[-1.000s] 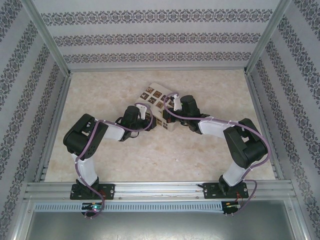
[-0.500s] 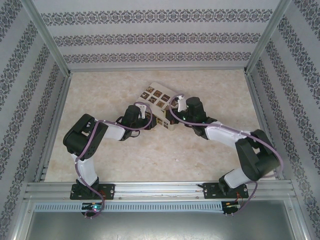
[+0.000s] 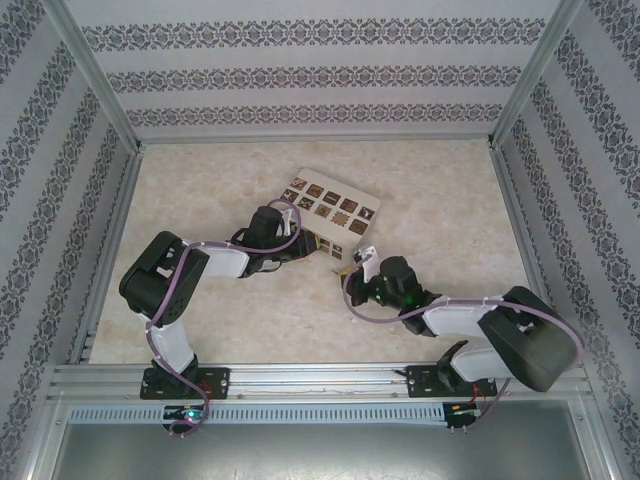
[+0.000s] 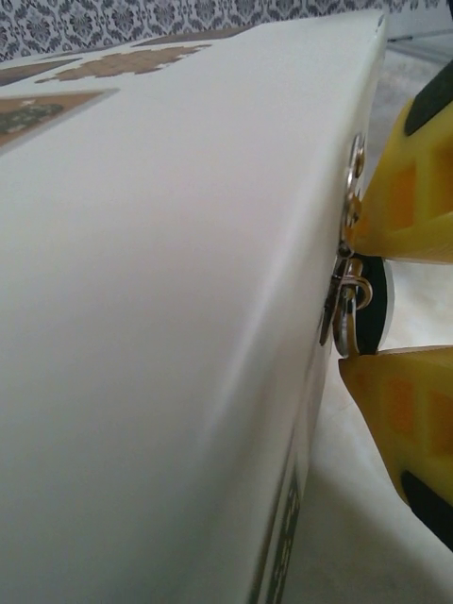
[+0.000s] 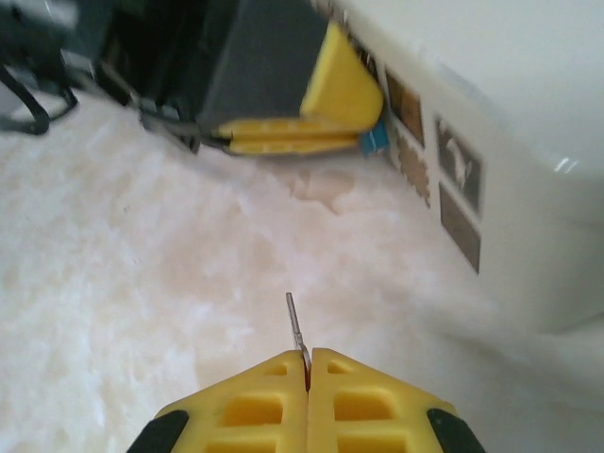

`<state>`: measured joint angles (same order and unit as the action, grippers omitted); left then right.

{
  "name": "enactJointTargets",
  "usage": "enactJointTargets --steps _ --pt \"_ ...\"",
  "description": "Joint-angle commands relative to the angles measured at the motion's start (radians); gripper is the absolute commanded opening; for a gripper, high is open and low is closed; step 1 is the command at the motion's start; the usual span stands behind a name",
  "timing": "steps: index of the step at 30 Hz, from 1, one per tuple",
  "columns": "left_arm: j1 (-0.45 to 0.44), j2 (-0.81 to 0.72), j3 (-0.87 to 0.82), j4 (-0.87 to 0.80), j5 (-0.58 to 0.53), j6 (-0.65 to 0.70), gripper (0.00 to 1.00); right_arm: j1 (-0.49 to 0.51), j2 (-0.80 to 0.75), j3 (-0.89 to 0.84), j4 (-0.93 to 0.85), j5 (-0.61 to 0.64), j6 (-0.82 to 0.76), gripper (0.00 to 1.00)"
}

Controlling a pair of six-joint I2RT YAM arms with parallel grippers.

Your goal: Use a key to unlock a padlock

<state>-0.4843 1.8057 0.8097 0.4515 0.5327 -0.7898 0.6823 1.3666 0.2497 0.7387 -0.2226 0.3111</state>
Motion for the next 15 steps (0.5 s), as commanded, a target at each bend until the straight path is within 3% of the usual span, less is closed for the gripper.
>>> enactJointTargets --steps 1,7,15 --pt "-0.011 -0.044 0.034 0.022 0.061 -0.080 0.22 0.043 0.090 -0.016 0.227 0.116 -0.044 0.00" --pt "-0.010 -0.049 0.040 0.003 0.060 -0.093 0.22 0.089 0.270 0.004 0.427 0.218 -0.043 0.00" --pt "-0.010 -0.048 0.044 -0.011 0.059 -0.116 0.22 0.090 0.387 0.026 0.543 0.292 -0.055 0.00"
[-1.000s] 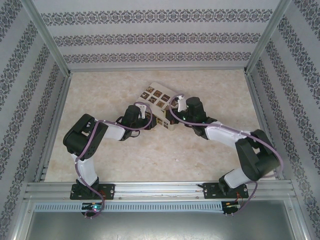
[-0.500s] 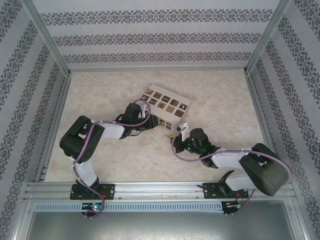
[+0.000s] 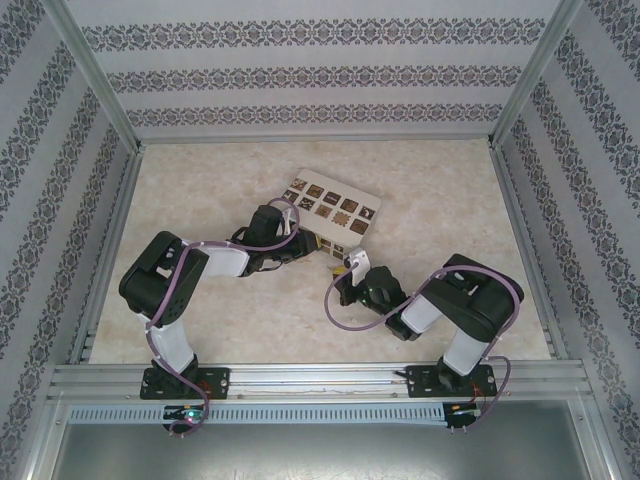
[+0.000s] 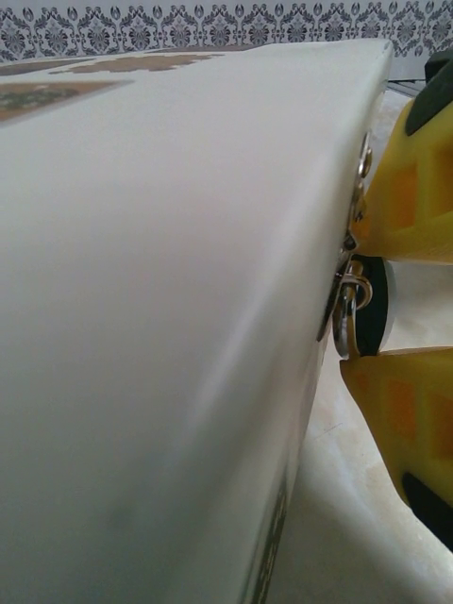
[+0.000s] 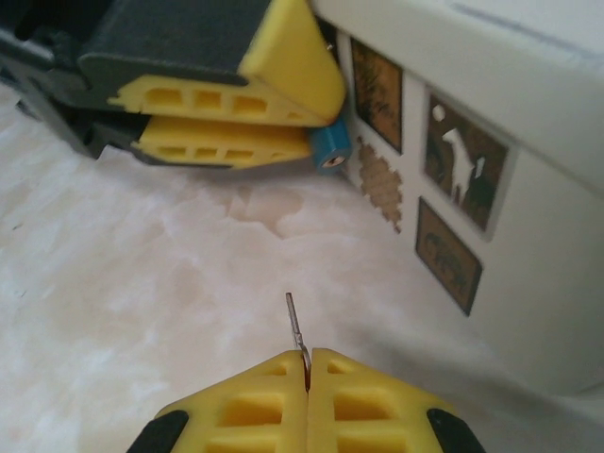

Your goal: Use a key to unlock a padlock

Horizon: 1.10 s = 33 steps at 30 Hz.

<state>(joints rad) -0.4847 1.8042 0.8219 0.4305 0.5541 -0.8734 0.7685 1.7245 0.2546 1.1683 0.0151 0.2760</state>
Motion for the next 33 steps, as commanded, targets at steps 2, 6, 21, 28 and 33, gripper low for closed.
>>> enactJointTargets --steps 2,6,21,28,33 --pt "-0.009 -0.047 0.035 0.002 0.041 -0.039 0.22 0.001 0.055 0.026 0.145 0.053 -0.016 0.00" --pt "-0.009 -0.048 0.041 -0.012 0.044 -0.055 0.22 -0.015 0.092 0.039 0.185 0.048 -0.005 0.00" --pt "-0.009 -0.047 0.060 -0.038 0.049 -0.088 0.22 -0.068 0.183 0.121 0.217 -0.021 0.017 0.00" --pt "-0.010 -0.043 0.066 -0.031 0.060 -0.112 0.21 -0.078 0.188 0.132 0.217 -0.035 0.014 0.00" --pt "-0.009 -0.039 0.068 -0.029 0.065 -0.122 0.22 -0.083 0.193 0.133 0.215 -0.024 0.013 0.00"
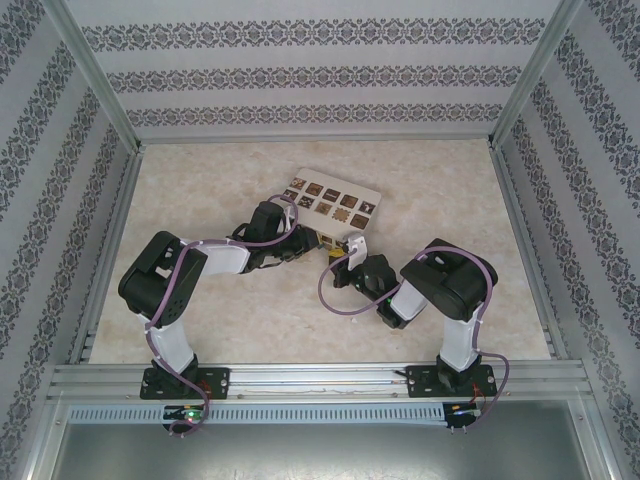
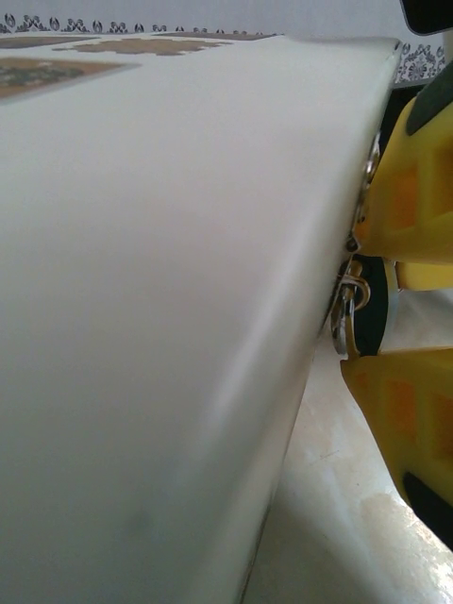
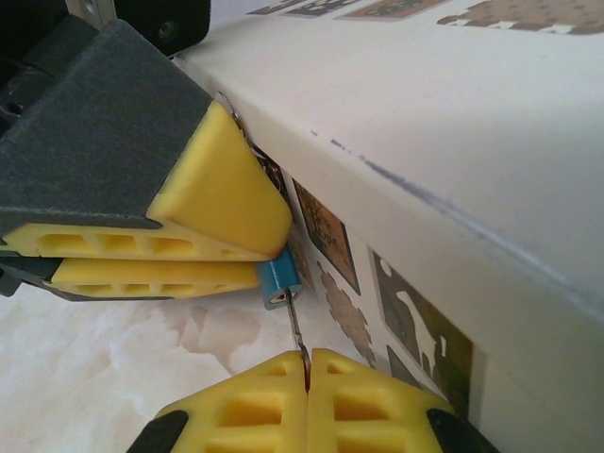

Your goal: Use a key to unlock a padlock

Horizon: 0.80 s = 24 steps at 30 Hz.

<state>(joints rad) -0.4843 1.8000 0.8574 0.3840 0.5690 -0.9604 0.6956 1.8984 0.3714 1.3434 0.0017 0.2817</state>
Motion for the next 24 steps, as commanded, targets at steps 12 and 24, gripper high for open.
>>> enactJointTargets --steps 12,24 --pt "-0.010 -0.030 0.039 0.008 0.052 -0.034 0.22 -0.016 0.024 0.023 0.042 -0.016 0.001 0.00" --pt "-0.010 -0.028 0.038 0.003 0.052 -0.034 0.22 -0.021 0.009 0.031 0.041 -0.022 -0.006 0.00"
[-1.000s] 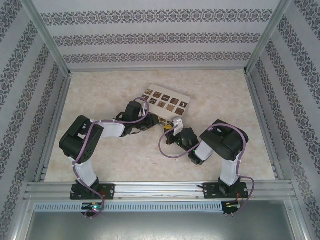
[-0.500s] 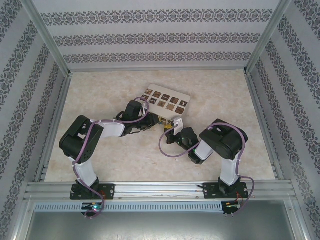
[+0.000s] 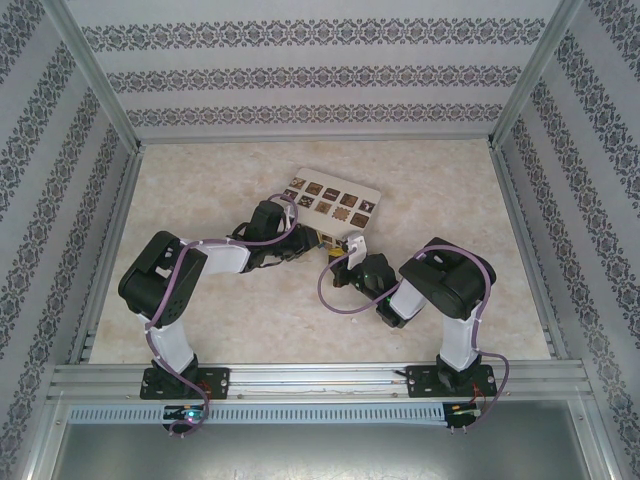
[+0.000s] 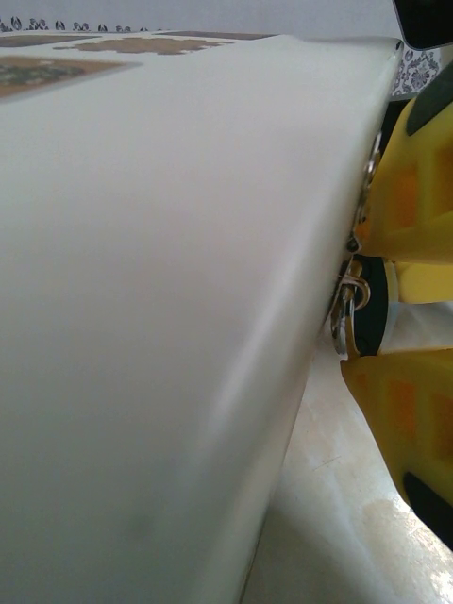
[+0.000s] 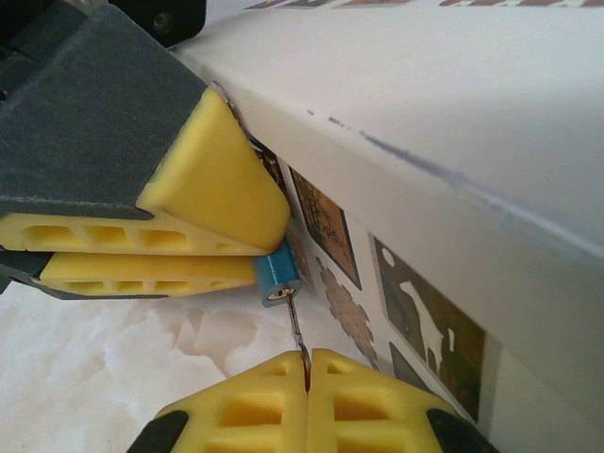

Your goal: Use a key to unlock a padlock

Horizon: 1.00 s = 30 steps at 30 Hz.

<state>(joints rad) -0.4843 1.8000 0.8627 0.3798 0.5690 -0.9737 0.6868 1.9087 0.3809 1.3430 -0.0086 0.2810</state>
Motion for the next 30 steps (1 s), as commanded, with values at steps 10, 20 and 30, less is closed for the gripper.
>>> enactJointTargets --steps 10,20,30 --pt "-0.010 -0.024 0.033 0.003 0.052 -0.020 0.22 -0.013 -0.032 0.007 0.042 -0.020 -0.011 0.00" --pt "-0.010 -0.024 0.033 0.000 0.054 -0.022 0.21 -0.013 -0.046 0.012 0.041 -0.046 -0.010 0.00" --pt "-0.011 -0.028 0.039 -0.006 0.063 -0.020 0.21 -0.011 -0.031 0.034 0.042 -0.042 -0.024 0.00"
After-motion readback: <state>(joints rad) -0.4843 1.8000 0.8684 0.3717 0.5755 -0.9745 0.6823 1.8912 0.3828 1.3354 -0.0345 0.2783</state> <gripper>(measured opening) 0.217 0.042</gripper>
